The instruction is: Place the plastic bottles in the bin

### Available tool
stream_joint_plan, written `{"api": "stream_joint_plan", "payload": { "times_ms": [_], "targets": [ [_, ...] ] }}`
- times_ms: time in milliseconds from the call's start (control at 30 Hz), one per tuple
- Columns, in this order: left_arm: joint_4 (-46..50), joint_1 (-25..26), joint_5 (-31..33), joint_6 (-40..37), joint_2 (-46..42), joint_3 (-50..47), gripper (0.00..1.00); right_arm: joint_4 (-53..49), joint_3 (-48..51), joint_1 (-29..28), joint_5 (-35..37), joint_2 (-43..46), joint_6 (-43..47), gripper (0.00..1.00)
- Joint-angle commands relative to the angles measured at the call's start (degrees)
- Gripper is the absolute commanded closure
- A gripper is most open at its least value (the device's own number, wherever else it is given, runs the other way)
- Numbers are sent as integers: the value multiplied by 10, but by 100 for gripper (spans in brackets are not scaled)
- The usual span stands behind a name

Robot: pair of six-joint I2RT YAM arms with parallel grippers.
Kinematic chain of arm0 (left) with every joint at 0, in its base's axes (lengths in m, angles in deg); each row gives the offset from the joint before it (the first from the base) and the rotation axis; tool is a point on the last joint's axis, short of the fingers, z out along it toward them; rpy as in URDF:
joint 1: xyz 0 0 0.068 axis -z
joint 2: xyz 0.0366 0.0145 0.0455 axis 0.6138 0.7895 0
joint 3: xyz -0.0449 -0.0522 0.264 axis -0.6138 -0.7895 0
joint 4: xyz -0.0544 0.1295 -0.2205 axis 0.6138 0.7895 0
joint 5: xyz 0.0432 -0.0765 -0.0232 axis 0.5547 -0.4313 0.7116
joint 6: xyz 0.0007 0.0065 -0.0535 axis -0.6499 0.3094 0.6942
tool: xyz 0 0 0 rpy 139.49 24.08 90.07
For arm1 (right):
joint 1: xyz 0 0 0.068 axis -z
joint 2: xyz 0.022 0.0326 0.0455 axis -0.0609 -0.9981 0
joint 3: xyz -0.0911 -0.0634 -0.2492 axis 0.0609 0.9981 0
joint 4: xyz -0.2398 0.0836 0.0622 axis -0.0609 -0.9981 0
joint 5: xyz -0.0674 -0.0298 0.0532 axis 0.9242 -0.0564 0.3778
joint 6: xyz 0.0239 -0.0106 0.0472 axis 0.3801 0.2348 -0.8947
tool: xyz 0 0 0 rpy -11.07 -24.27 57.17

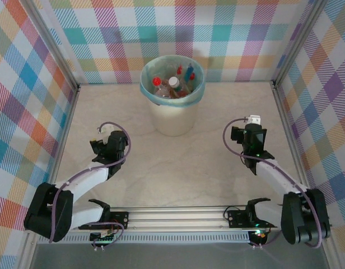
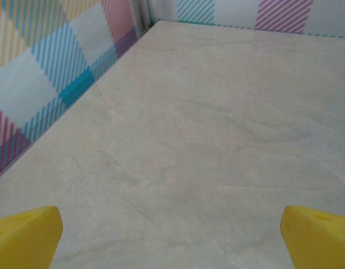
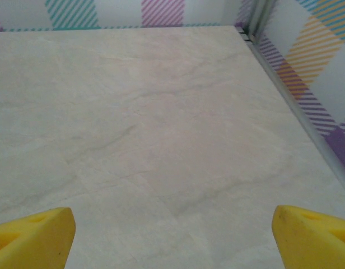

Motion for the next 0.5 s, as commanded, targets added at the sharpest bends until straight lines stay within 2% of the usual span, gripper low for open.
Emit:
{"api": "stream_joint_plan", "payload": {
  "times_ms": [0, 67, 267, 300, 367, 467],
  "targets": [
    [-70, -25, -94, -70, 30, 8, 0, 177, 17, 20, -72, -43, 8, 8],
    [-87, -33, -133, -96, 50, 1, 1, 233, 20, 28, -106, -80, 2, 8],
    [-184, -65, -241, -118, 76, -43, 2, 312, -2, 46, -209, -159, 15, 8],
    [-177, -73, -253, -118, 77, -39, 2, 311, -7, 48, -216, -168, 12, 9],
    [-182, -86, -267, -124, 81, -38, 2, 255, -24, 48, -221, -152, 9, 11],
    [-184, -106, -279, -125, 83, -39, 2, 98, -66, 48, -235, -104, 9, 11]
  ]
}}
